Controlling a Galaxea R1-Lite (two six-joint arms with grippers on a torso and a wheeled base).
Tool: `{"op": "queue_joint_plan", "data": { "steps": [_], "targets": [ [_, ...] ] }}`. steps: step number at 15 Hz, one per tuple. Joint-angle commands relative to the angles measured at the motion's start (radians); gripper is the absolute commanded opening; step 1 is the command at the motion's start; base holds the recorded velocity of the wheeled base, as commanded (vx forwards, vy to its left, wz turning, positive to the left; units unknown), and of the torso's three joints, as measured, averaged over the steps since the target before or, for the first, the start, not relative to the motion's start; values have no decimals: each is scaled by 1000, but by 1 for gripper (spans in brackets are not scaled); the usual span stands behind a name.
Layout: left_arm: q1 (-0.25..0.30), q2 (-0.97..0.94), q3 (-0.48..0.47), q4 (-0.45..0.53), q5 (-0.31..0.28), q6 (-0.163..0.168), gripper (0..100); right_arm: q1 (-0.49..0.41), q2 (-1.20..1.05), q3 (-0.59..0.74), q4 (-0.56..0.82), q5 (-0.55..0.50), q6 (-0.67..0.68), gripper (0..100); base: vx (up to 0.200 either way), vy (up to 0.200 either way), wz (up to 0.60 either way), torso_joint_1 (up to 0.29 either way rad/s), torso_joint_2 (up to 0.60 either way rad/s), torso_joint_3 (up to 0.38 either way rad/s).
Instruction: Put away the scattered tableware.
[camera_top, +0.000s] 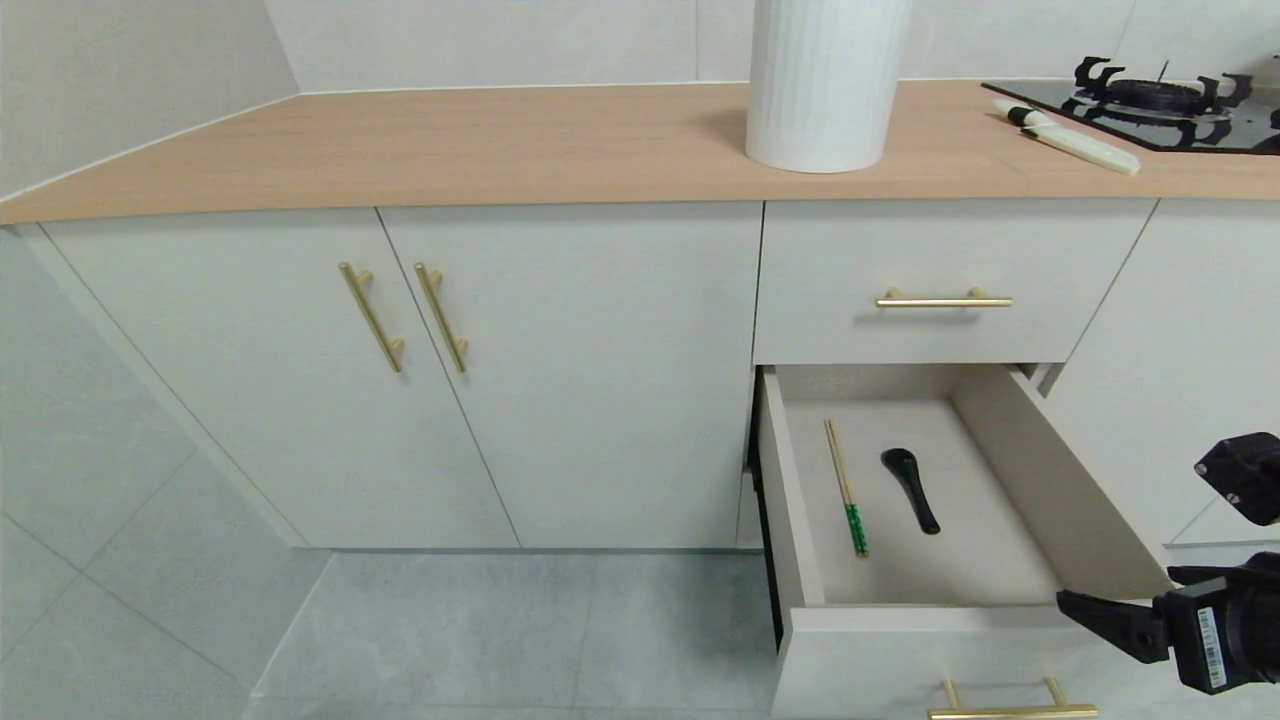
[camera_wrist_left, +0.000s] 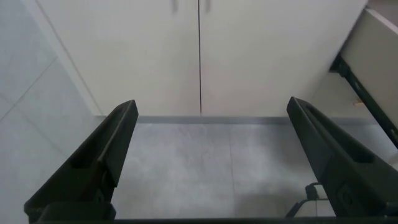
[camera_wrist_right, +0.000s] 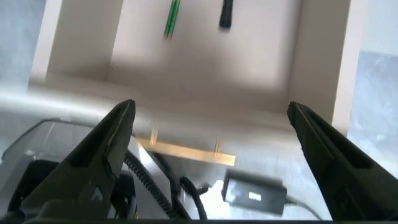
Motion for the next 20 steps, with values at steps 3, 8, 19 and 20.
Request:
{"op": "queue_joint_plan", "data": {
  "steps": [3, 8, 19, 20],
  "targets": [
    [0, 0, 0, 0, 0, 0, 100, 55, 19, 14, 50, 0, 0, 100, 0, 0, 0, 0, 0, 0],
    [0, 0, 0, 0, 0, 0, 100, 67, 148, 6, 131, 5, 4, 100, 0, 0, 0, 0, 0, 0],
    [0, 0, 0, 0, 0, 0, 100, 64, 315, -34, 5, -50, 149, 100, 0, 0, 0, 0, 0, 0],
    [0, 0, 0, 0, 0, 0, 100, 64, 321, -36, 2, -59, 149, 100, 0, 0, 0, 0, 0, 0]
  ]
}}
